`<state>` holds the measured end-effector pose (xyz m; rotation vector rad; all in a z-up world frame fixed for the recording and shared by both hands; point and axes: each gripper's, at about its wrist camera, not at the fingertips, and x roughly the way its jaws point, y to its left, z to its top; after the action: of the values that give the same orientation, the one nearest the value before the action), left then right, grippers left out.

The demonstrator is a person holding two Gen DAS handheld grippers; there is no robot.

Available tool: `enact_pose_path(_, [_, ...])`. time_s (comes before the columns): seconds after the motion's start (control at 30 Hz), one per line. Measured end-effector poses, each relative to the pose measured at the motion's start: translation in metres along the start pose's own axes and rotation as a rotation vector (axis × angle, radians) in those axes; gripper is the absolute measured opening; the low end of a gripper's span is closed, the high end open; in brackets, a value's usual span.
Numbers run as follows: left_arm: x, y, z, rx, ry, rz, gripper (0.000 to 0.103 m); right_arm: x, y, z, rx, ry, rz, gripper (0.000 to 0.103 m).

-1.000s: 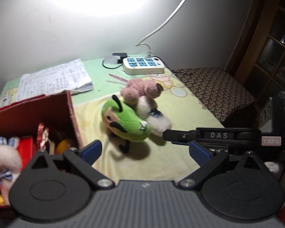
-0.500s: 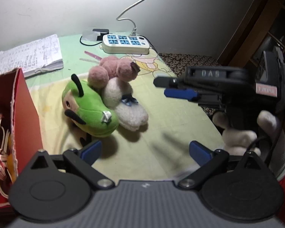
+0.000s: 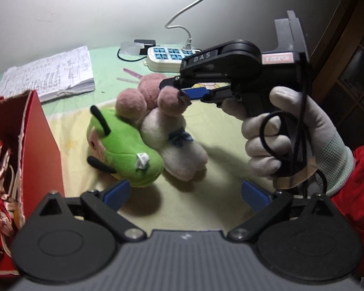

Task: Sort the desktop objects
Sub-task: 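Grasp the pink teddy bear with the right tool and lift it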

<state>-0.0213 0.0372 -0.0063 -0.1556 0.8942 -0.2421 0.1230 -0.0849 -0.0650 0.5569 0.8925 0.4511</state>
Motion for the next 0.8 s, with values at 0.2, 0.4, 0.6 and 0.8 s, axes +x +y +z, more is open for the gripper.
enact_pose_path(0.2, [-0.02, 0.01, -0.014, -0.022, 0.013, -0.052, 0.099, -0.042, 0.0, -0.024, -0.05, 0.048, 0.169, 0.026])
enact_pose_path(0.4, [-0.025, 0.011, -0.047, -0.034, 0.102, -0.131, 0.099, -0.098, -0.015, -0.076, -0.046, 0.127, 0.27, 0.025])
enact_pose_path(0.6, [-0.025, 0.01, -0.08, -0.013, 0.175, -0.147, 0.098, -0.122, -0.023, -0.141, -0.026, 0.21, 0.221, 0.023])
enact_pose_path(0.8, [-0.016, 0.011, -0.096, 0.012, 0.197, -0.121, 0.097, -0.137, -0.035, -0.183, 0.064, 0.239, 0.173, 0.004])
